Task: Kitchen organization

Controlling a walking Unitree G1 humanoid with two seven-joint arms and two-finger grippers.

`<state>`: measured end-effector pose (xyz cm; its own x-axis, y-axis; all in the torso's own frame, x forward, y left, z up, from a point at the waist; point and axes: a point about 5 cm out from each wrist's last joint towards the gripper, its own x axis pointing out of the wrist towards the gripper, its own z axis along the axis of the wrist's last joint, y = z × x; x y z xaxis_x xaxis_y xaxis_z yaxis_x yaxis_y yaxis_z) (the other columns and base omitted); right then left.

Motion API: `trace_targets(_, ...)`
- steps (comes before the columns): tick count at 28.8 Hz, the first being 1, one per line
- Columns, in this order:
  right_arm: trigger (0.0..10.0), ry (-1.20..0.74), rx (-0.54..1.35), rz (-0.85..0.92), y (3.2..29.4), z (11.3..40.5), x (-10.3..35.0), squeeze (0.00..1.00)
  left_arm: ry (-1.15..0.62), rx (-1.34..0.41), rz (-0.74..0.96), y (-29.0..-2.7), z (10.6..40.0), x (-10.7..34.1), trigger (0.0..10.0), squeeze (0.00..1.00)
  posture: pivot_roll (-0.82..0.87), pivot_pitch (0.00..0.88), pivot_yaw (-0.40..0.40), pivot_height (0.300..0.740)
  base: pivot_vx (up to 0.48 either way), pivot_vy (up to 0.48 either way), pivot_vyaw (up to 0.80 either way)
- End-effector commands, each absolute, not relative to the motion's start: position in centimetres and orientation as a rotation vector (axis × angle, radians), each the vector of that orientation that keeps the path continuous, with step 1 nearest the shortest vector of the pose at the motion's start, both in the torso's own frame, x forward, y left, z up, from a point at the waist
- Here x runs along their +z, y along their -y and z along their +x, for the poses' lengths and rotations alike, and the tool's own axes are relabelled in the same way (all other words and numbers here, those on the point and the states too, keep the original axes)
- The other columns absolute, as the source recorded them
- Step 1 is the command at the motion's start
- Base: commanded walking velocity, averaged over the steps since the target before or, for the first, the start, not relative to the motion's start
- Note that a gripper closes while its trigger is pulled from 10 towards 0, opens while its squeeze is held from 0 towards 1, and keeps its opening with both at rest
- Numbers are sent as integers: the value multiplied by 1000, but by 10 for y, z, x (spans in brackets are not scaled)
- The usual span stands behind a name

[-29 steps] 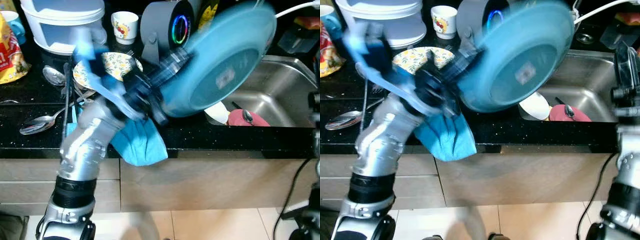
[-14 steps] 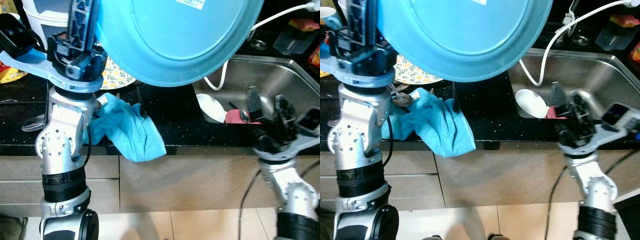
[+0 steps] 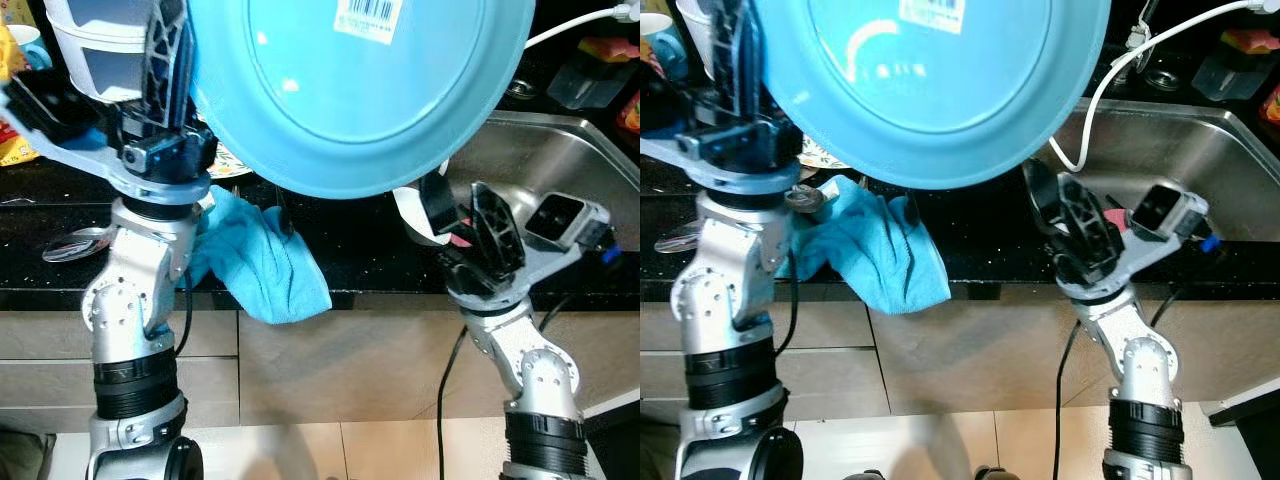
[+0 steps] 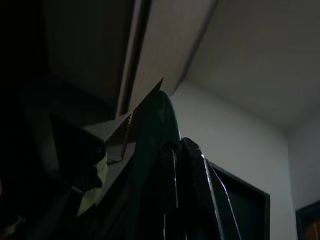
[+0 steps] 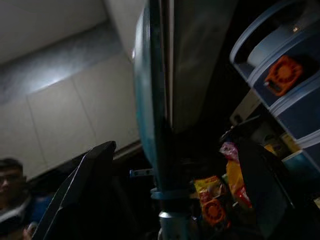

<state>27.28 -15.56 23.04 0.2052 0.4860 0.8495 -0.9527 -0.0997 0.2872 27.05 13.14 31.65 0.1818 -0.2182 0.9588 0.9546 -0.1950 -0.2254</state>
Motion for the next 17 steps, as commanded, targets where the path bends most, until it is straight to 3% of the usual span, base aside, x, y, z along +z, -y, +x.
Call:
trace_targets(1, 10000, 597, 1335, 1035, 156, 270, 236, 0, 772, -1300, -1355, -126, 272, 312, 10000, 0, 106, 100, -73, 740, 0, 0, 0)
trace_targets(15, 10000, 612, 1327, 962, 145, 272, 252, 0, 662, -1242, -1415, -111, 280, 294, 10000, 0, 103, 103, -75, 740, 0, 0, 0)
trace_targets(16, 6588, 617, 1316, 959, 145, 273, 253, 0, 640, -1235, -1411, -109, 281, 291, 10000, 0, 103, 103, -77, 740, 0, 0, 0)
trace_targets(17, 2118, 622, 1303, 953, 145, 275, 254, 0, 623, -1232, -1401, -106, 282, 289, 10000, 0, 100, 103, -76, 740, 0, 0, 0)
